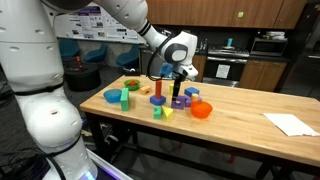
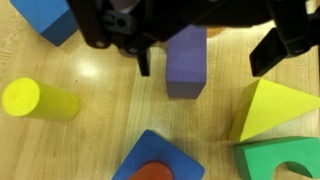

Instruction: Move the purple block on the left backwards and move the red and blue stacked blocks to the right then place the yellow cylinder in the purple block on the left.

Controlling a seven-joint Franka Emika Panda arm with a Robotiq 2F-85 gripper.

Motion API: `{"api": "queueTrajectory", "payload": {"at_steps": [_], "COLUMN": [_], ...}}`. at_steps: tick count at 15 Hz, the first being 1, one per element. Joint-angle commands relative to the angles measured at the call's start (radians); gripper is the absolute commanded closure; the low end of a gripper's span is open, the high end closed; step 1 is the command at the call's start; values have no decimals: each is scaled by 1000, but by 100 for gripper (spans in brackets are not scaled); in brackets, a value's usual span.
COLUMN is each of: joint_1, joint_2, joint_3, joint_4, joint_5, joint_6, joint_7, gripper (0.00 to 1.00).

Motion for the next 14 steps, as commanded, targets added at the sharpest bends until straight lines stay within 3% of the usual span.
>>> {"api": "queueTrajectory", "payload": {"at_steps": [1, 9, 10, 12, 14], "joint_1": [15, 12, 12, 12, 12], "joint_2": [28, 94, 101, 115, 125], "joint_3": [-10, -17, -18, -21, -23], "joint_4": [42, 78, 81, 87, 91], "joint_5": [11, 17, 18, 17, 19], "joint_6": [-5, -3, -2, 1, 7], "joint_7": [23, 24, 22, 23, 22], "gripper": [0, 3, 26, 29, 43]}}
